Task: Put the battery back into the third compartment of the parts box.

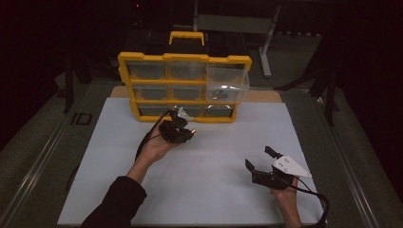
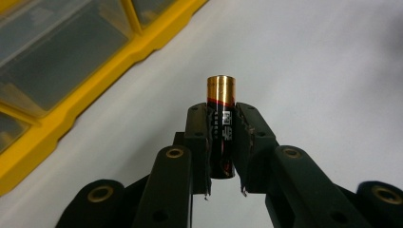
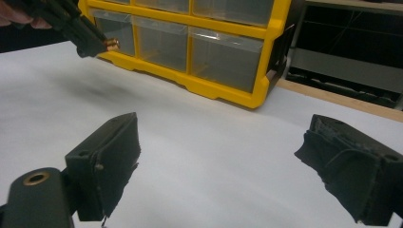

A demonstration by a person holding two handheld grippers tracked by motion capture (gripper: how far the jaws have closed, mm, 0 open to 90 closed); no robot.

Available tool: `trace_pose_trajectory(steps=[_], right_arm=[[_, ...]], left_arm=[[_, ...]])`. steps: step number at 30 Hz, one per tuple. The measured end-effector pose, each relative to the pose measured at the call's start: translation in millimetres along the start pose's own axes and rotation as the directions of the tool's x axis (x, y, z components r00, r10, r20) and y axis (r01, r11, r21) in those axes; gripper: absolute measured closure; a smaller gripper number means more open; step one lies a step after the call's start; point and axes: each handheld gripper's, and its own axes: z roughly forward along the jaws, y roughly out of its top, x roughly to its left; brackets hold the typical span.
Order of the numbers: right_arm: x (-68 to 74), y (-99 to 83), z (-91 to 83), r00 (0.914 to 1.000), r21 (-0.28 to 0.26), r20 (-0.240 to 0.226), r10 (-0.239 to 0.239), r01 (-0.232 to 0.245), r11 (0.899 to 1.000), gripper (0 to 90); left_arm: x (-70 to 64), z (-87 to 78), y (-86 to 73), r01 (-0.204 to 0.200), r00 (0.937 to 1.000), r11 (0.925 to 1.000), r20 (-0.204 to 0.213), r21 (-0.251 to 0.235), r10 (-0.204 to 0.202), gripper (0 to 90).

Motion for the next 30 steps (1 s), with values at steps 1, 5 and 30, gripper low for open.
trace_pose_trajectory(steps=[1,5,30], right_arm=[[0.1,0.0,0.0,1.0,0.0,0.0,0.0,0.0,1.0,11.5],[0.1,0.0,0.0,1.0,0.0,0.0,-0.001,0.001,1.0,11.5],[0.1,-0.1,0.1,1.0,-0.001,0.0,0.001,-0.001,1.0,11.5]], left_arm=[[0.8,-1.6,0.5,0.001,1.0,1.0,-0.001,-0.004,-0.001,76.9],[3.0,-6.3,2.6,0.001,1.0,0.9999,-0.005,-0.017,-0.002,76.9],[12.2,-37.2,22.4,-0.022,0.9997,0.9922,-0.013,-0.122,0.02,76.9]])
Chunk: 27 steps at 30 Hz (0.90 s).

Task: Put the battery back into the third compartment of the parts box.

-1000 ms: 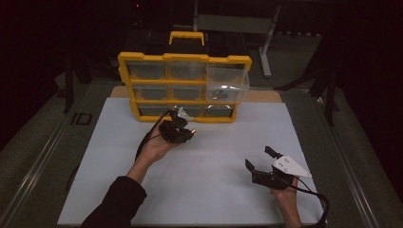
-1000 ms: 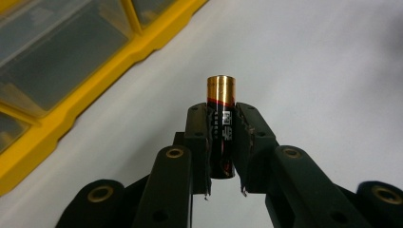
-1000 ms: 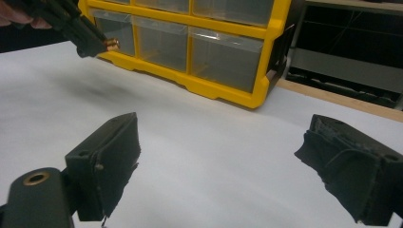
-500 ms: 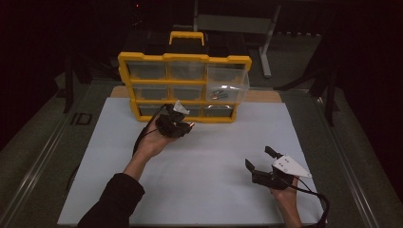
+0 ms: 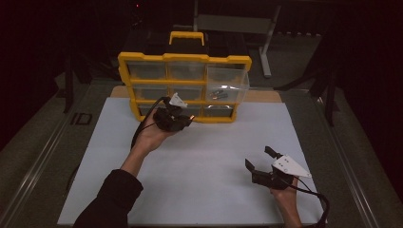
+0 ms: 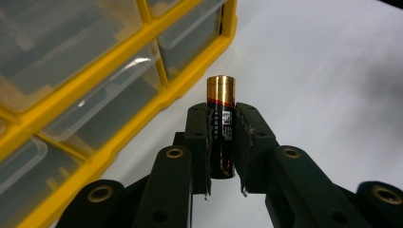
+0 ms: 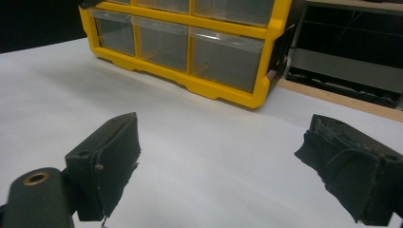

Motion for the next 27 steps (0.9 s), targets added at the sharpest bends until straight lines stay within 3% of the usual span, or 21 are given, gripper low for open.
trace_pose_trajectory(steps=[15,27], right_arm=[[-0.1,-0.2,0.2,1.0,0.001,0.001,0.0,0.0,1.0,11.5],[-0.2,-0.2,0.1,1.0,0.0,0.002,0.0,0.0,1.0,11.5]], left_arm=[[5.3,-16.9,11.5,-0.031,0.9992,0.9982,-0.025,-0.051,0.03,76.9],[9.8,-29.9,21.9,-0.047,0.9988,0.9942,-0.02,-0.097,0.045,76.9]])
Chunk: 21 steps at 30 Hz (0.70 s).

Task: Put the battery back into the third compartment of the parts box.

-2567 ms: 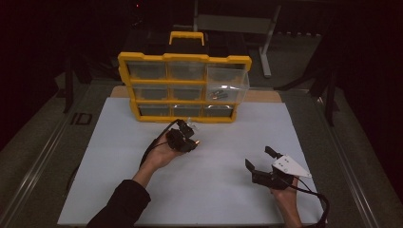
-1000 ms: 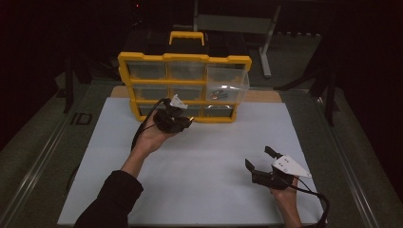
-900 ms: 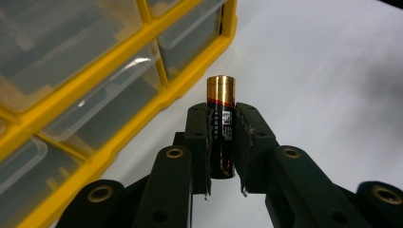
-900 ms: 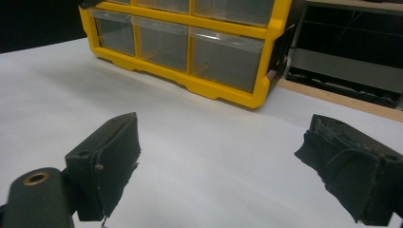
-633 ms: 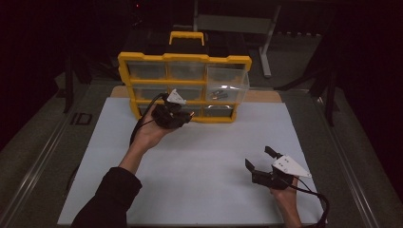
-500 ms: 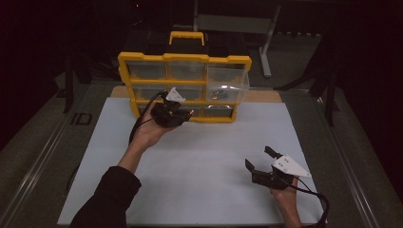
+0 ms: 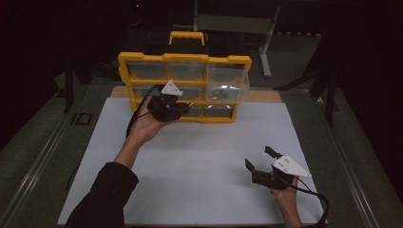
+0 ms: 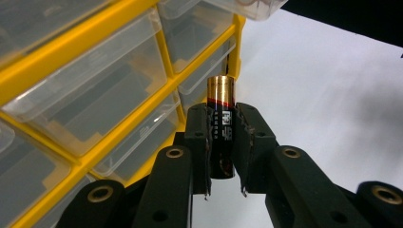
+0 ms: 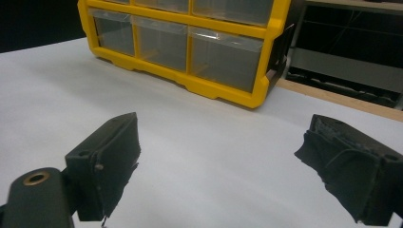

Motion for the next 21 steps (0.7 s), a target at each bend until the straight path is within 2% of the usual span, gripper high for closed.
trace_pose_trajectory(steps=[21], right_arm=[[-0.1,0.1,0.0,1.0,0.0,0.0,0.0,0.0,1.0,11.5]], left_arm=[[1.4,-8.0,16.9,-0.027,0.9996,0.999,0.012,-0.036,0.027,76.9]])
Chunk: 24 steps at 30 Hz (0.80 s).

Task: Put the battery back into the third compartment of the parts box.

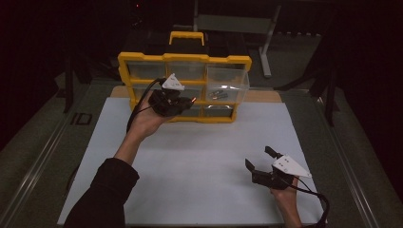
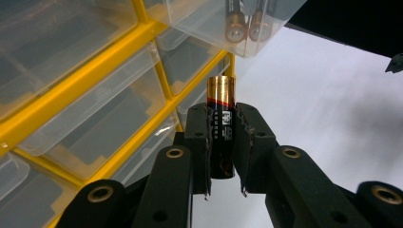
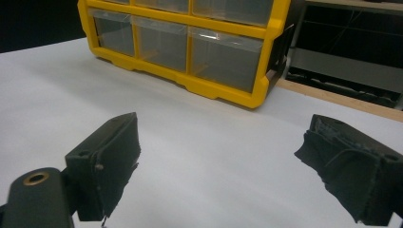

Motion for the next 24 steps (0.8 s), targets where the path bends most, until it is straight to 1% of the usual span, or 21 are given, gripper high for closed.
trace_pose_trajectory(steps=[7,18,24], right_arm=[[0.0,0.0,0.1,1.0,0.0,0.0,-0.001,0.001,1.0,11.5],[0.1,-0.1,0.2,1.0,0.0,-0.002,-0.001,0.001,1.0,11.5],[0.1,-0.1,0.3,1.0,0.0,-0.002,0.001,-0.001,1.0,11.5]], left_arm=[[2.6,-2.9,2.7,0.003,1.0,0.9999,0.003,-0.01,-0.003,76.9],[1.7,-6.0,9.9,-0.017,0.9998,0.9997,0.005,-0.016,0.017,76.9],[2.0,-6.9,12.5,-0.013,0.9999,0.9996,0.007,-0.025,0.013,76.9]])
